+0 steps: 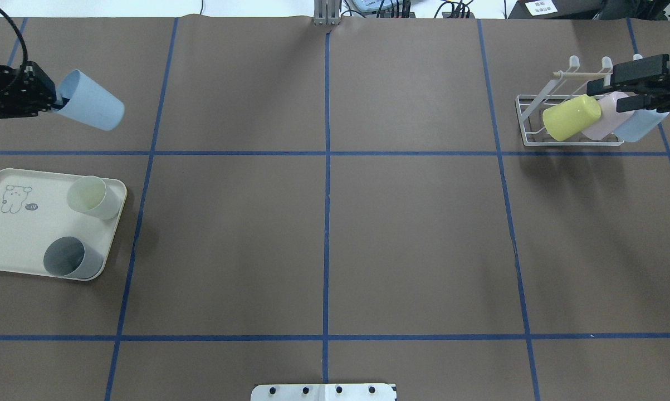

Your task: Transfer IKEA cup to right arm and place on rack

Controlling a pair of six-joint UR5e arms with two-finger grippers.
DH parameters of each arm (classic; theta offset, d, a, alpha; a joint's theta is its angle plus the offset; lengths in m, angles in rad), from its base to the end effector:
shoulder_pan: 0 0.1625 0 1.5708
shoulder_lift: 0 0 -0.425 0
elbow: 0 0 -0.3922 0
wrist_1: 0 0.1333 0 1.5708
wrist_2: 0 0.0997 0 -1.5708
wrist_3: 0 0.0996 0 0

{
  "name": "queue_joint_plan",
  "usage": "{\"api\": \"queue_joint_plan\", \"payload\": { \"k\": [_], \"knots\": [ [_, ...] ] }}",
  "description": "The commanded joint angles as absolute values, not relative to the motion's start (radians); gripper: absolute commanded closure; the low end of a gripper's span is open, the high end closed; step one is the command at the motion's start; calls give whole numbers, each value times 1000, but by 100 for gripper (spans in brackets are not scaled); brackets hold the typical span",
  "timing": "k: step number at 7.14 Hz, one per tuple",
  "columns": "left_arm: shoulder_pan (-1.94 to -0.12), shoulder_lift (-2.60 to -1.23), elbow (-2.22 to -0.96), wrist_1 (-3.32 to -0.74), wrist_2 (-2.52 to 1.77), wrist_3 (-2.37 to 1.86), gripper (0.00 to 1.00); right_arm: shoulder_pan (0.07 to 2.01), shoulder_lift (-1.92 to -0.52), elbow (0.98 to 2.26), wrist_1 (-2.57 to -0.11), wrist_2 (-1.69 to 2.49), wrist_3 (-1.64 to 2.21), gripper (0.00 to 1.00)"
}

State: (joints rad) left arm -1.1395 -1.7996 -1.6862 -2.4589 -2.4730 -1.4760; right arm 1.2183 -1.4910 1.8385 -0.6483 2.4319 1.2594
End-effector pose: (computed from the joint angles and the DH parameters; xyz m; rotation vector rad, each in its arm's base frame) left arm 0.1827 -0.5290 0.3705 0.0236 1.3705 -0.3222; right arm -0.1164 -0.4837 0.3766 0.2841 -1.3501 0.2127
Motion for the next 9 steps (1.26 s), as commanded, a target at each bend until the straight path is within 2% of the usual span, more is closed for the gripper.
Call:
{"api": "queue_joint_plan", "payload": {
  "k": [1,3,4,5,7,9],
  "knots": [
    [-984,-1938,-1692,-2491,-2473,-1755,100,1154,-1453,1844,-484,2428,1502,2],
    [-925,-2041,-1692,-2584,-2439,-1955,100,1083,-1428,1844,-338,2392,1665,3],
    [-864,-2101,-1703,-2591,-2290,-1989,100,1031,-1428,1844,-243,2343,1737,3],
    [-741,-2105,-1756,-2615,-2085,-2079,100,976,-1421,1844,-147,2276,1832,3],
    [-591,-2106,-1729,-2907,-1770,-2231,100,905,-1321,1844,-92,2186,2024,3],
    [-523,-2109,-1706,-3070,-1656,-2285,100,859,-1254,1845,-86,2111,2094,2]
  ]
}}
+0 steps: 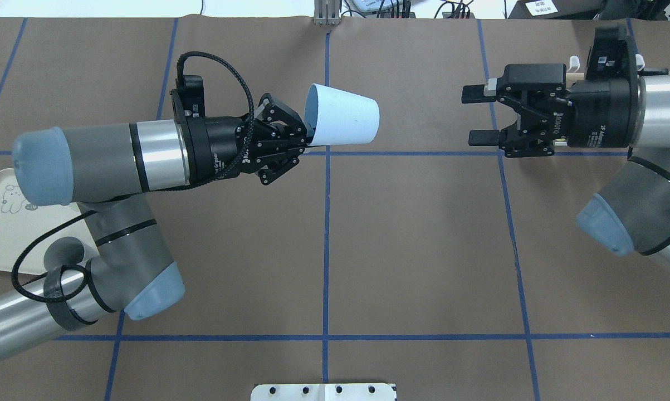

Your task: Transfer IKEA cup to right arm and place on rack

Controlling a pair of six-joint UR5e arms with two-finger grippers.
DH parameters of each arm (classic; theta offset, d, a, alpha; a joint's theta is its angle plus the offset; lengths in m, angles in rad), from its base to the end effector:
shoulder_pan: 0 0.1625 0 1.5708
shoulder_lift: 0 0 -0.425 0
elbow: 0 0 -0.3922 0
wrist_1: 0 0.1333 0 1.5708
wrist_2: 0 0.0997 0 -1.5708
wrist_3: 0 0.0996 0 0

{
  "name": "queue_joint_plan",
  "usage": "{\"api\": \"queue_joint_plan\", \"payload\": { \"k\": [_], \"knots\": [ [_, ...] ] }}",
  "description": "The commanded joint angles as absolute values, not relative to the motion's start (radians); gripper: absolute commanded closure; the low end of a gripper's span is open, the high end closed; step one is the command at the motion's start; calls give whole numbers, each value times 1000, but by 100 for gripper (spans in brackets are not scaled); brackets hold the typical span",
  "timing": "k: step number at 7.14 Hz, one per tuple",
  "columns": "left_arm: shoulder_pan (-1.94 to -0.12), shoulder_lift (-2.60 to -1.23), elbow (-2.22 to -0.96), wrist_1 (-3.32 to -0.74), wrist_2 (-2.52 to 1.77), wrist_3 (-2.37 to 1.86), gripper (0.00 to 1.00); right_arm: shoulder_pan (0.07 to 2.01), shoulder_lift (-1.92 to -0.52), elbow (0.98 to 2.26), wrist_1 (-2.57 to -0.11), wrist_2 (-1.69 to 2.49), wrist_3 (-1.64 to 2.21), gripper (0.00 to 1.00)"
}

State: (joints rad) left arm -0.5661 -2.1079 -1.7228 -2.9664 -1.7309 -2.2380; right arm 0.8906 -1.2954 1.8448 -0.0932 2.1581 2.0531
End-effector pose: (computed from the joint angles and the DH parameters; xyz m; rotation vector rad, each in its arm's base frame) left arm 0.4069 -0.3977 0.1431 -0.2071 2.1207 -0.5793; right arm -0.2415 -0.4227 0.2407 0.0350 -1.9587 0.3101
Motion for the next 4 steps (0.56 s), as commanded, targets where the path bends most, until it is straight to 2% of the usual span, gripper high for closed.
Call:
{"api": "queue_joint_plan", "payload": {
  "k": [1,4],
  "knots": [
    [-519,-2109,-1681,-3153,-1642,-2325,100,815,-1250,1839,-24,2058,2097,2],
    [-505,-2115,-1672,-3203,-1605,-2408,100,763,-1206,1842,1,1999,2151,2]
  ]
}}
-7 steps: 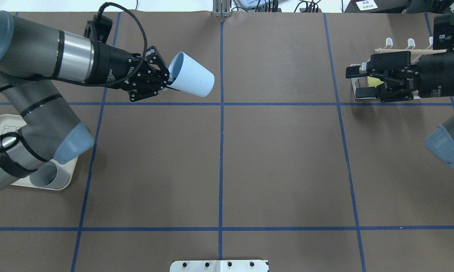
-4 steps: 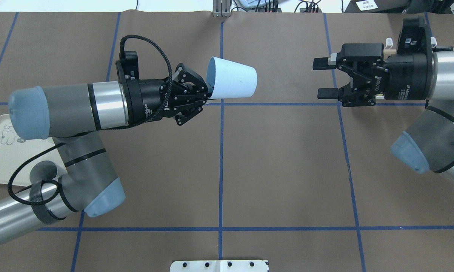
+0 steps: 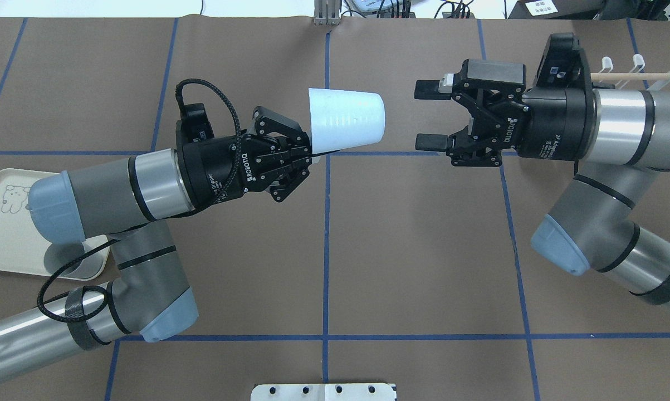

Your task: Transfer IKEA cup to right arm and place on rack

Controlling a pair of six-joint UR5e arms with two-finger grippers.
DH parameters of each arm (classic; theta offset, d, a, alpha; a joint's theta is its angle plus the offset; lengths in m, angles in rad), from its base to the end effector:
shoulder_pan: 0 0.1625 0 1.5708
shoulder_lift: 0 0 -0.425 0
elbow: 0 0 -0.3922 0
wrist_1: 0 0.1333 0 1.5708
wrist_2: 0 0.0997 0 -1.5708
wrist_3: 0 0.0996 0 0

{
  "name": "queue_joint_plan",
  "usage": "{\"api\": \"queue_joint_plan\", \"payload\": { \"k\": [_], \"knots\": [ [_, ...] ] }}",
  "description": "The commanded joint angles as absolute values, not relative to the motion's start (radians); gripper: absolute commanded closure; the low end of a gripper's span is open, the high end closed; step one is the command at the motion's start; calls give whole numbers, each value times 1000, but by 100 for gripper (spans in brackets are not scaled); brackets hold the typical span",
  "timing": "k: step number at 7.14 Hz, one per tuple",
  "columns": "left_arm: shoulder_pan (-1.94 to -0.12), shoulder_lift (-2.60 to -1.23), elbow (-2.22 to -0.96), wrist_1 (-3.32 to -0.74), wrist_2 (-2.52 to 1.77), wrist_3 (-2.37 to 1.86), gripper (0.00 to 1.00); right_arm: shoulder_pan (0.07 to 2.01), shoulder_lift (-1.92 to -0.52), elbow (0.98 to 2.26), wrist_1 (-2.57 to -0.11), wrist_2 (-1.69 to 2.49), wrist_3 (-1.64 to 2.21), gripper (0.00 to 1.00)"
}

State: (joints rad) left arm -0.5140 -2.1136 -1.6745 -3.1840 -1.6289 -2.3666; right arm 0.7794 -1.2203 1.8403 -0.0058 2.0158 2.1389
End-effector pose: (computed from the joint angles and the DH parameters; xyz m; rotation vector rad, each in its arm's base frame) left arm 0.4127 -0.3795 0.1500 -0.3599 2.3090 -0.6178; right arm -0.2787 -0.4025 0.2005 -0.0237 -2.1334 0.3108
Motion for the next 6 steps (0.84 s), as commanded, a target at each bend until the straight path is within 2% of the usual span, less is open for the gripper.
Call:
{"api": "queue_joint_plan", "payload": {
  "k": [1,6],
  "knots": [
    [-488,-2129,-1672,-3206,-1603,-2410,100,741,-1197,1841,3,1976,2151,2],
    [-459,-2132,-1674,-3237,-1585,-2411,100,709,-1178,1838,3,1947,2152,4]
  ]
}}
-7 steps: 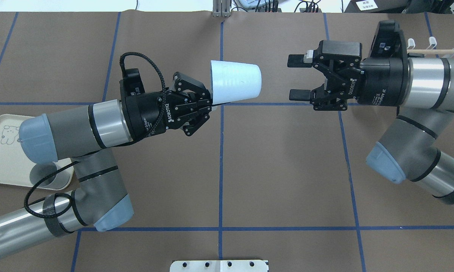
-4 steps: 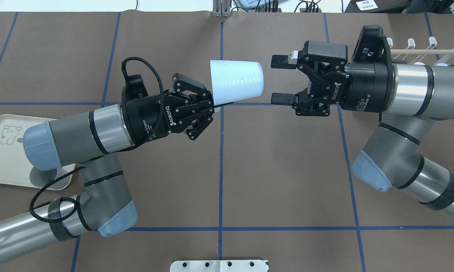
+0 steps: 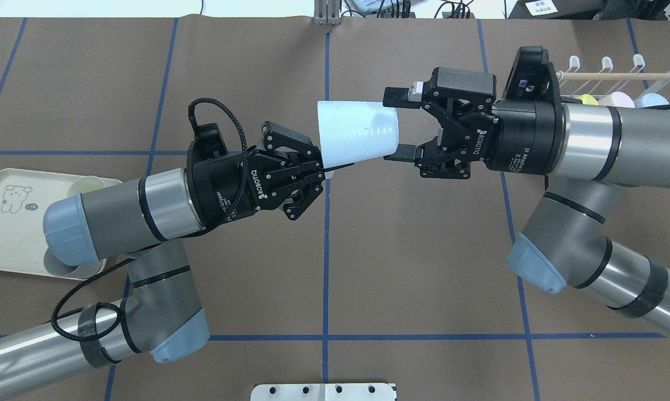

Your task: Transfer IKEA cup to right arm and place on rack

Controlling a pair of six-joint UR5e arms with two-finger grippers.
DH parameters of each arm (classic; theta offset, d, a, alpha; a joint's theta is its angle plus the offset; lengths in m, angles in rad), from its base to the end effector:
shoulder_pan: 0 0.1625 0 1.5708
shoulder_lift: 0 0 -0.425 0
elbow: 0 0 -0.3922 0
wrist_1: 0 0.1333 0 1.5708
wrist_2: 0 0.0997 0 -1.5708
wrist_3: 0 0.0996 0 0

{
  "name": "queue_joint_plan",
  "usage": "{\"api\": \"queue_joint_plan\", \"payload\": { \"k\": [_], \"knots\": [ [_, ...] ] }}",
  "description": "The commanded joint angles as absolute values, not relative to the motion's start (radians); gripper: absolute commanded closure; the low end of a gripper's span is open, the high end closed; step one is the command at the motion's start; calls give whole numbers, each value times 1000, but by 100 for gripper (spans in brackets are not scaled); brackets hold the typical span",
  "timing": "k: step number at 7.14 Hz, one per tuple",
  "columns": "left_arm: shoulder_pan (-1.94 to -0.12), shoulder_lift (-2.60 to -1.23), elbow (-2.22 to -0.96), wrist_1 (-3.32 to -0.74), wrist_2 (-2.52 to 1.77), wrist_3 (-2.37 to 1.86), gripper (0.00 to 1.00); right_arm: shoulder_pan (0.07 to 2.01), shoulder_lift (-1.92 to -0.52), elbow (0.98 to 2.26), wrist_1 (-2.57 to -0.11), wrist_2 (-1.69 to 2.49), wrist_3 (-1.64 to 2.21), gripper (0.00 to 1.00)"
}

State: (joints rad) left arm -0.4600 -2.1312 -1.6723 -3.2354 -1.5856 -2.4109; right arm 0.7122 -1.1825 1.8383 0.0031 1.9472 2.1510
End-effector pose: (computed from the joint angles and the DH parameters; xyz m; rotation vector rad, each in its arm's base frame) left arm 0.4248 -0.3576 0.1406 -0.4635 2.3685 -0.6164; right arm -0.3031 -0.3894 0.1812 -0.0595 -2.1929 0.3129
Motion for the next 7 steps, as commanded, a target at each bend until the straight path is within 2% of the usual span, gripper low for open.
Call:
{"api": "queue_joint_plan", "payload": {
  "k": [1,2,4,5,6,7],
  "knots": [
    [-454,-2131,-1674,-3238,-1585,-2411,100,706,-1178,1838,3,1947,2152,5],
    [-451,-2131,-1674,-3250,-1585,-2411,100,704,-1178,1836,3,1947,2151,12],
    [-443,-2131,-1675,-3255,-1583,-2410,96,703,-1178,1836,3,1947,2151,37],
    [-443,-2131,-1675,-3255,-1583,-2410,72,701,-1178,1836,5,1947,2152,51],
    [-443,-2131,-1674,-3254,-1583,-2410,30,700,-1178,1836,5,1947,2151,57],
    [-445,-2129,-1684,-3251,-1583,-2414,0,699,-1178,1836,5,1947,2152,62]
  ]
}}
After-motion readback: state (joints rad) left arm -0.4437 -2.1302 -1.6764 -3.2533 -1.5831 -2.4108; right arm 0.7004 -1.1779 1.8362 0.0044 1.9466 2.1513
